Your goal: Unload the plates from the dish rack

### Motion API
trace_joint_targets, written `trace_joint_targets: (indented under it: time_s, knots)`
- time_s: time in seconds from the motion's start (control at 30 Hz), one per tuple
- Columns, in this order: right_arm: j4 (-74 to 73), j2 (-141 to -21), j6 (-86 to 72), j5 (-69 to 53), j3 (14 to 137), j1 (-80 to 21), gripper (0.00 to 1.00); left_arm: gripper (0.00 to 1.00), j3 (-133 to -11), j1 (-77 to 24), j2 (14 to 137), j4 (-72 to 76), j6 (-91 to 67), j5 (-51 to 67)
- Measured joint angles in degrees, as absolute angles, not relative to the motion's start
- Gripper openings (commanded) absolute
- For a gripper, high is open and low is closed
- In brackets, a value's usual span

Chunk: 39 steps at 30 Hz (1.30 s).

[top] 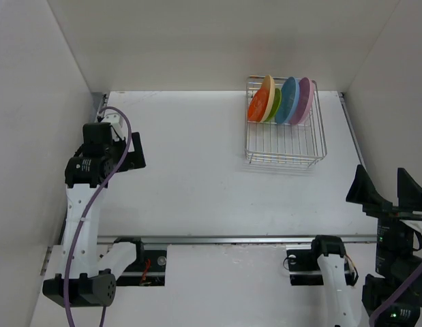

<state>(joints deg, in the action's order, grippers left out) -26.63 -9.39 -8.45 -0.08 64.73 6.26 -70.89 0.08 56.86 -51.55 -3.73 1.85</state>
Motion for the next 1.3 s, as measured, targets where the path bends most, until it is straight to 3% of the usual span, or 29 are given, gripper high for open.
trace_joint_targets:
  time_s: [0.33, 0.5, 0.67, 0.77, 0.83, 1.1, 1.3]
  knots:
    - [-26.7, -14.4, -9.5, 1.5, 63.7, 6.3, 1.0, 1.0, -70.9, 0.4, 57.6, -51.3, -5.1, 1.3]
    - [-26.5, -32.5, -12.3, 5.5, 68.3, 6.3, 1.0, 1.0, -70.8, 0.6, 58.3, -50.8, -5.0, 1.1]
    - [-27.4, -60.1, -16.2, 8.3, 78.0, 6.3, 1.0, 1.0, -70.4, 1.4, 58.4, -50.4, -4.5, 1.0]
    - [-25.6, -72.3, -18.4, 8.7, 79.7, 6.3, 0.89, 1.0, -70.3, 1.6, 58.9, -50.3, -4.3, 0.9]
    - [-24.8, -78.4, -19.7, 8.7, 79.9, 6.3, 0.81, 1.0, -70.3, 1.6, 59.5, -50.3, -4.3, 0.8]
    - [-22.0, -98.7, -20.0, 9.1, 95.0, 5.1, 0.81, 1.0, -70.1, 1.6, 64.1, -50.3, -3.8, 0.8]
    - [-20.8, -107.0, -18.7, 9.3, 100.3, 4.3, 0.77, 1.0, -70.1, 1.6, 66.9, -50.0, -3.5, 0.5]
